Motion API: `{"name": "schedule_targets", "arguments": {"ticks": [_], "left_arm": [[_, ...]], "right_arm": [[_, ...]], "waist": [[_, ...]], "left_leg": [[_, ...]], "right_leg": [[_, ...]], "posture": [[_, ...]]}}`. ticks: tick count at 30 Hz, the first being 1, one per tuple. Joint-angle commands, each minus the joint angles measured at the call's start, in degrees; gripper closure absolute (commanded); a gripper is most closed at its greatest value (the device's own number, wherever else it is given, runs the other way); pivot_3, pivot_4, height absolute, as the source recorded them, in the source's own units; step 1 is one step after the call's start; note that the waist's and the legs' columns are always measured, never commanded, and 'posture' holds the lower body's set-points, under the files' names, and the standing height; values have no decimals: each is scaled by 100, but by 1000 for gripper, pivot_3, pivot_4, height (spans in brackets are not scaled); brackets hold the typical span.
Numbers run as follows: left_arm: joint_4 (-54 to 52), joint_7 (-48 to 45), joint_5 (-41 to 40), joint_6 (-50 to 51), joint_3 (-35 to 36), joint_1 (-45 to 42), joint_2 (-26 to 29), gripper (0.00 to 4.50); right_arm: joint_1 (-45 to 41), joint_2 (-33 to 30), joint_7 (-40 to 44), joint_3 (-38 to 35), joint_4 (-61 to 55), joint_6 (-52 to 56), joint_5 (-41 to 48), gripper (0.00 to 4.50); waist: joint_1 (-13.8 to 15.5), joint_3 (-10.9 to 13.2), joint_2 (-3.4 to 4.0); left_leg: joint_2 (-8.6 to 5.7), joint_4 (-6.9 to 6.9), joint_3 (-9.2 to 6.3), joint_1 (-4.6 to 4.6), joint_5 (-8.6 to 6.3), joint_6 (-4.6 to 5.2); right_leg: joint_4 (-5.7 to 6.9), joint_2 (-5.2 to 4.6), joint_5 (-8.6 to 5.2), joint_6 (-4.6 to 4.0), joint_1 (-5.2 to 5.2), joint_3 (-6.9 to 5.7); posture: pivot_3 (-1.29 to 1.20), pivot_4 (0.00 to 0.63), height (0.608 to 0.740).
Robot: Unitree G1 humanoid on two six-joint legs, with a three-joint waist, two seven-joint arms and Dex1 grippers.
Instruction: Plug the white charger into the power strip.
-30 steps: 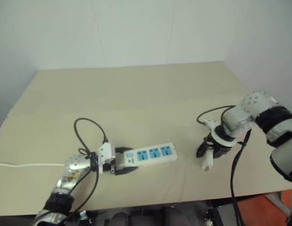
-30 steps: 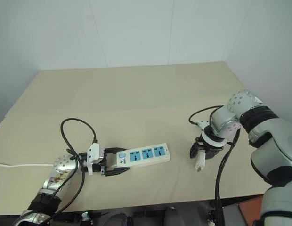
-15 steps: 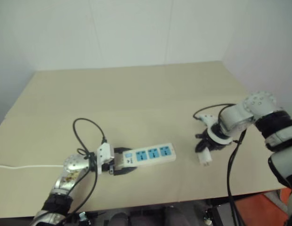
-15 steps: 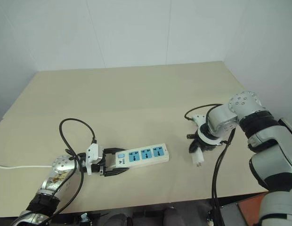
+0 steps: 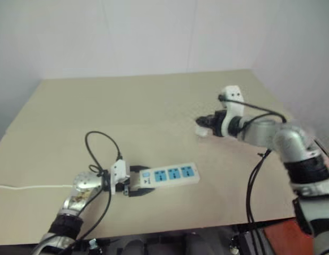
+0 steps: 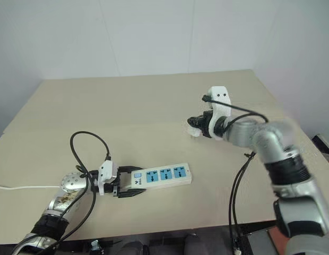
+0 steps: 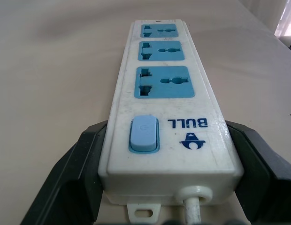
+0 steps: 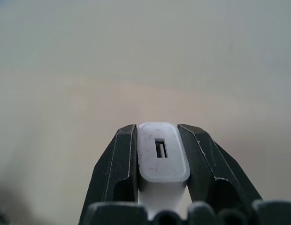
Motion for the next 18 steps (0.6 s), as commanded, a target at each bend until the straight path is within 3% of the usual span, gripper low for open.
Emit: {"name": "schedule_targets", "arguments": {"ticks": [1, 12, 18], "left_arm": [[237, -21, 283, 73, -89, 46, 174, 1217], [248, -62, 283, 97, -63, -88, 289, 1217], [209, -2, 258, 140, -34, -166, 266, 1217]], "right_arm": [[-65, 415, 361, -307, -107, -1123, -1150, 3349], [-4, 2079, 1311, -909, 1204, -3857, -2997, 3349], [221, 2278, 3197, -985, 1553, -4699, -2945, 3349]], "waist": [[-17, 0, 0], [-70, 0, 0], [-63, 0, -1]], "left_leg": [[0, 0, 0, 1, 0, 0], [2, -4, 0, 10, 0, 0], [2, -5, -1, 15, 0, 0]], "right_leg": [[2, 0, 0, 0, -1, 0], [5, 2, 3, -5, -1, 1], [6, 3, 3, -5, -1, 2]], "posture": [[0, 150, 740], [0, 150, 740], [0, 150, 740]]}}
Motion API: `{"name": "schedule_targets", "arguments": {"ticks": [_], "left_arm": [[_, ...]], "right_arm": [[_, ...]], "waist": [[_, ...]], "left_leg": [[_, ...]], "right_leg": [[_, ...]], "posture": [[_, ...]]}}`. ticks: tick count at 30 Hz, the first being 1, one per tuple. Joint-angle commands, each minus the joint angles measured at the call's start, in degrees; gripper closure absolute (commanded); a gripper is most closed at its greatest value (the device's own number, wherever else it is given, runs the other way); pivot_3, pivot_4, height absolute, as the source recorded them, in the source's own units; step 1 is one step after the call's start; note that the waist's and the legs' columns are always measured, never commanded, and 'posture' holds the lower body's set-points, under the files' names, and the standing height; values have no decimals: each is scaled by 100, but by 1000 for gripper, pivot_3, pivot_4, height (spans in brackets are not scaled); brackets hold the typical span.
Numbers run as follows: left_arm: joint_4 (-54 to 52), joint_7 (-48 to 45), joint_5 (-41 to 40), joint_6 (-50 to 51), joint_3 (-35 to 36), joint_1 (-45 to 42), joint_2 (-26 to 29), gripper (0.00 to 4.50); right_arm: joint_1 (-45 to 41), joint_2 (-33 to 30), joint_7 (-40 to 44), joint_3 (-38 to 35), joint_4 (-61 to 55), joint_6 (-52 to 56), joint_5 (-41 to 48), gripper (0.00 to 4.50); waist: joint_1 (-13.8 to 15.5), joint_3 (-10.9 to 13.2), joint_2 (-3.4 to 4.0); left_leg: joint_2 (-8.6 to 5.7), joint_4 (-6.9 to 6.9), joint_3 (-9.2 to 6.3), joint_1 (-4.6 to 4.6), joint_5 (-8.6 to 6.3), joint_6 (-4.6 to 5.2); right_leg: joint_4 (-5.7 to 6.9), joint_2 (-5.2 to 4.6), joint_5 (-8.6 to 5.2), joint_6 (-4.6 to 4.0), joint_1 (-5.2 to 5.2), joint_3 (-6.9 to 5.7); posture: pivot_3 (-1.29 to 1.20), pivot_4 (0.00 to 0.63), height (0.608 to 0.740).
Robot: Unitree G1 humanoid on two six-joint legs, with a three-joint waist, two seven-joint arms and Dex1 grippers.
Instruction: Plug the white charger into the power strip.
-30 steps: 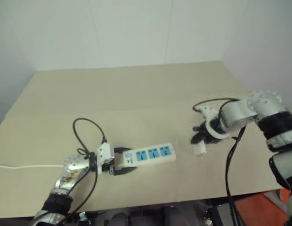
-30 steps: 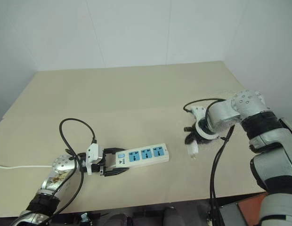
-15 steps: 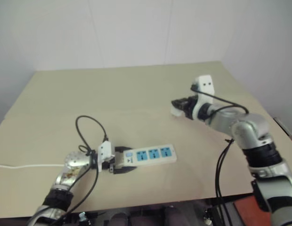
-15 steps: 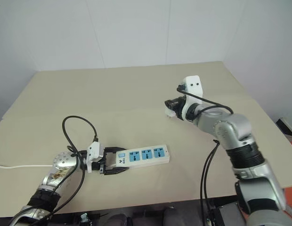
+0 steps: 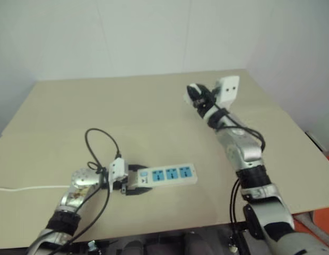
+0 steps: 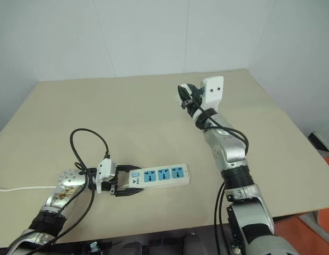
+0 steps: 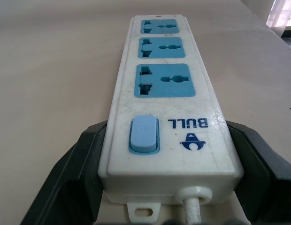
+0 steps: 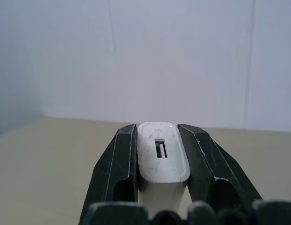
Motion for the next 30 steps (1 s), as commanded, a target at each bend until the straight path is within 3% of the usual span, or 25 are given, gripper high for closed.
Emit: {"name": "schedule_targets", "arguments": {"ticks": [1, 6, 11, 18, 30], "left_arm": [[172, 125, 244, 114, 12, -40, 126, 1217], [321, 86, 250, 104, 37, -216, 160, 1217], [507, 71, 308, 29, -9, -407, 131, 1217], [511, 24, 304, 41, -30, -473, 130, 1217], [828, -150, 372, -14, -112, -732, 79, 1217]], "right_arm": [[186, -61, 1311, -143, -207, -160, 318, 3349], [484, -451, 3096, 109, -622, 167, 505, 3349], [679, -550, 3985, 395, -598, -272, 40, 3349], [804, -414, 4390, 485, -307, -689, -372, 3349], [1116, -179, 4866, 802, -501, -248, -395, 3349]], "waist": [[3, 0, 0], [12, 0, 0], [-7, 0, -1], [11, 2, -3], [11, 2, -3]], "left_leg": [[0, 0, 0, 0, 0, 0], [-1, 2, -1, 2, 0, 0], [-1, 1, -1, 6, 0, 0], [-4, 3, 0, 4, 0, -1], [-4, 4, -1, 5, 0, -1]], "right_leg": [[0, 0, 0, 0, 0, 0], [4, -1, 1, -1, 1, 0], [5, 3, 0, -1, 1, 0], [6, 1, 1, -1, 0, 0], [9, 2, 1, -1, 1, 0]], "posture": [[0, 150, 740], [0, 150, 740], [0, 150, 740], [0, 150, 740], [0, 150, 740]]}}
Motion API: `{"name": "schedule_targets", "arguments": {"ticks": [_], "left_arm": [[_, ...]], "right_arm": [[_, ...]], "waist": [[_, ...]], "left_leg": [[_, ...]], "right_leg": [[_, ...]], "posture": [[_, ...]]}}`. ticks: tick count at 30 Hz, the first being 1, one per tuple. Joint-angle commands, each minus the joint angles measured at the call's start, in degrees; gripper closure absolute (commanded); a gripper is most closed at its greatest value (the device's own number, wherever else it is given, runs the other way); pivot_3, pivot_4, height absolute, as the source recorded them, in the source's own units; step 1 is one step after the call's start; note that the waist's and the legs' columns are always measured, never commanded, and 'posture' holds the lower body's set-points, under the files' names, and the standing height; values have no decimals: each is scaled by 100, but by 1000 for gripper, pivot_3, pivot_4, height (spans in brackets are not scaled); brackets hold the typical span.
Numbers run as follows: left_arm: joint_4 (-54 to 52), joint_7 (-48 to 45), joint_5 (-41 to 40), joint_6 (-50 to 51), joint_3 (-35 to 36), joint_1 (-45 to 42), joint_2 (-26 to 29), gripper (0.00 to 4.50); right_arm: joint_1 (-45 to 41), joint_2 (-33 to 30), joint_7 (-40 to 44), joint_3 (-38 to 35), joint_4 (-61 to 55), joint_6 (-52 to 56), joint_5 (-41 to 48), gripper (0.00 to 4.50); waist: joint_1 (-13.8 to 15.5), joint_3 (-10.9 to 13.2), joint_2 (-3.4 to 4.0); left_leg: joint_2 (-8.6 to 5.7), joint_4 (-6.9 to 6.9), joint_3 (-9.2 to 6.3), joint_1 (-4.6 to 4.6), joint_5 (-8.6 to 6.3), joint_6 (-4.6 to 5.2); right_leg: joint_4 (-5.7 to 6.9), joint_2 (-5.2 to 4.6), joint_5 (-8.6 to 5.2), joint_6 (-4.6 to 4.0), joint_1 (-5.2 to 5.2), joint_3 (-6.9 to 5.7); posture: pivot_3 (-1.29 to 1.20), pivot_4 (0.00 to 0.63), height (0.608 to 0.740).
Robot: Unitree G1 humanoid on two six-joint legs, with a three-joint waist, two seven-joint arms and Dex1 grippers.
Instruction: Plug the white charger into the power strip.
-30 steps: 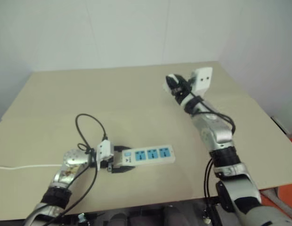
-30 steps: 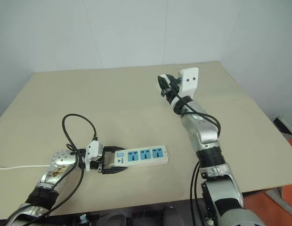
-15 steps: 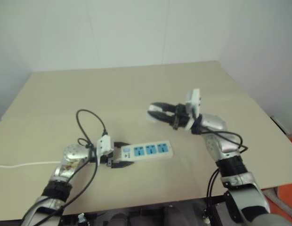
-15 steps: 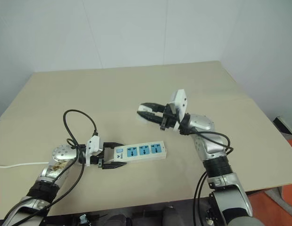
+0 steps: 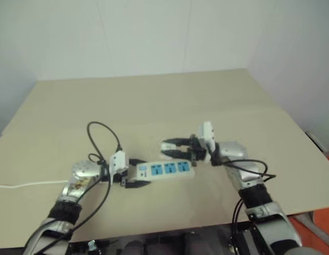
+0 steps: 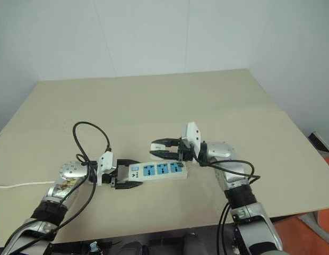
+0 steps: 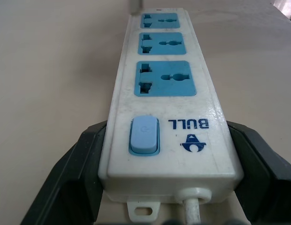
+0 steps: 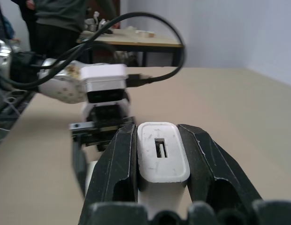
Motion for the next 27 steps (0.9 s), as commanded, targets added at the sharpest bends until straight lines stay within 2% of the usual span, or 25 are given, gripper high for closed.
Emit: {"name": "schedule_targets", "arguments": {"ticks": [1, 27], "left_arm": [[193, -17, 218, -21, -57, -96, 25, 1217], [125, -68, 236, -33, -63, -38, -41, 1217]], "right_arm": [[-23, 108, 54, 58, -129, -31, -66, 3349], [-456, 609, 220, 245, 895, -630, -809, 3349]], "waist": [[4, 0, 0], [10, 0, 0]], "left_leg": [[0, 0, 0, 0, 0, 0], [-1, 1, -1, 1, 0, 0]], "right_leg": [[0, 0, 0, 0, 0, 0], [7, -1, 0, 0, 0, -1]], "posture": [[0, 150, 740], [0, 150, 740]]}}
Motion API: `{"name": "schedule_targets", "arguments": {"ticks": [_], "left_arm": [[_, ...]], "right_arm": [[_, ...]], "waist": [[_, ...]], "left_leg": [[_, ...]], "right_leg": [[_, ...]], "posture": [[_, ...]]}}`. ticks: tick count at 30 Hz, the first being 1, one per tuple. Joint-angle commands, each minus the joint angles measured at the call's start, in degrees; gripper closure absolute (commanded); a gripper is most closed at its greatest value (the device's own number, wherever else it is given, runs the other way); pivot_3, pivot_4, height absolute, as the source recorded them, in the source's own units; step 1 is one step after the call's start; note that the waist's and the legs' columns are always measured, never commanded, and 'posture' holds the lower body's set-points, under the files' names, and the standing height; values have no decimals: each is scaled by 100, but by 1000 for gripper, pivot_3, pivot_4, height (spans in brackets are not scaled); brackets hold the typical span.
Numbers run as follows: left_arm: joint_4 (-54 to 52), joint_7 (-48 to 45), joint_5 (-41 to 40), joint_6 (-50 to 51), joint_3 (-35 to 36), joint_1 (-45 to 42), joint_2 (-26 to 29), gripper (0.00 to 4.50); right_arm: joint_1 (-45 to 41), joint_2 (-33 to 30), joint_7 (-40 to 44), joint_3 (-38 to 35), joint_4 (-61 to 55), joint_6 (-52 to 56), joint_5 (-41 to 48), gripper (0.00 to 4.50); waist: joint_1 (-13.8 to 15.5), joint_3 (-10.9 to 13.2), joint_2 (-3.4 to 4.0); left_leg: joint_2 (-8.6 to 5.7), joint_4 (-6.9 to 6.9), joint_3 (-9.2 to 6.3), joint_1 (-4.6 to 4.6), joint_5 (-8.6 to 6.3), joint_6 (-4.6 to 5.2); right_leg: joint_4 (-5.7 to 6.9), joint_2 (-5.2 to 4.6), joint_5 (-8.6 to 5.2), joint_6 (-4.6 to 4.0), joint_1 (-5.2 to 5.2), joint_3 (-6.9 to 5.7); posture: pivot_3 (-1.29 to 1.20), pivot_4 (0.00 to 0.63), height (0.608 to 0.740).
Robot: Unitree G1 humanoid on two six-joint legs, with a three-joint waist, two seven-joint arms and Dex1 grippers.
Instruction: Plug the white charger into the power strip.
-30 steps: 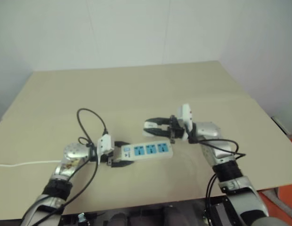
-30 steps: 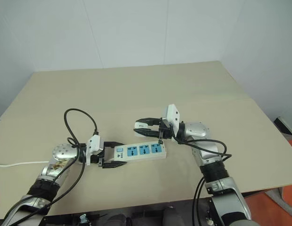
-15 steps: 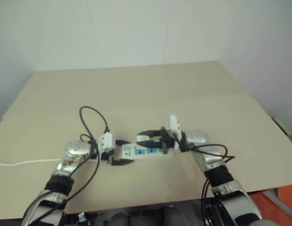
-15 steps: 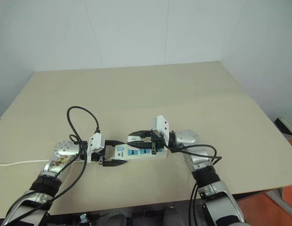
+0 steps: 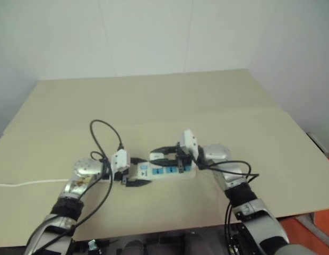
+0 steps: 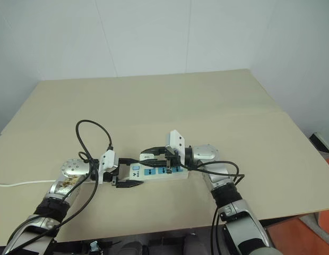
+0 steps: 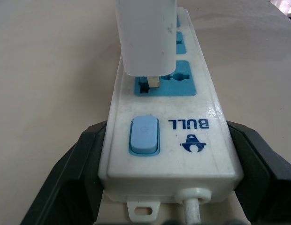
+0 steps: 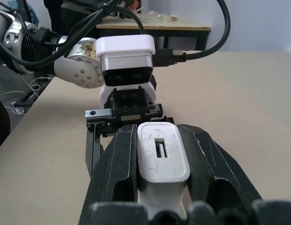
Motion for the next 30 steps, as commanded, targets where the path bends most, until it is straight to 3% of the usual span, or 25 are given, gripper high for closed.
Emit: {"name": "schedule_targets", "arguments": {"ticks": [1, 10, 30], "left_arm": [[-27, 27, 166, 27, -58, 84, 33, 1217], [-105, 46, 158, 55, -56, 149, 36, 1217], [-142, 45, 162, 95, -68, 157, 19, 1217]], "right_arm": [[-145, 64, 83, 57, 146, -293, -121, 3349], [-328, 21, 144, -12, 766, -712, -307, 3349], [-68, -106, 173, 27, 405, -458, -279, 3349]], "waist": [[0, 0, 0], [-2, 0, 0], [6, 0, 0]], "left_leg": [[0, 0, 0, 1, 0, 0], [0, 0, 0, 6, 0, 0], [0, 0, -1, 5, 0, 0]], "right_leg": [[0, 0, 0, 0, 0, 0], [3, 0, 0, 0, 6, 0], [5, -1, 0, 0, 7, -1]], "posture": [[0, 150, 740], [0, 150, 740], [0, 150, 740]]}}
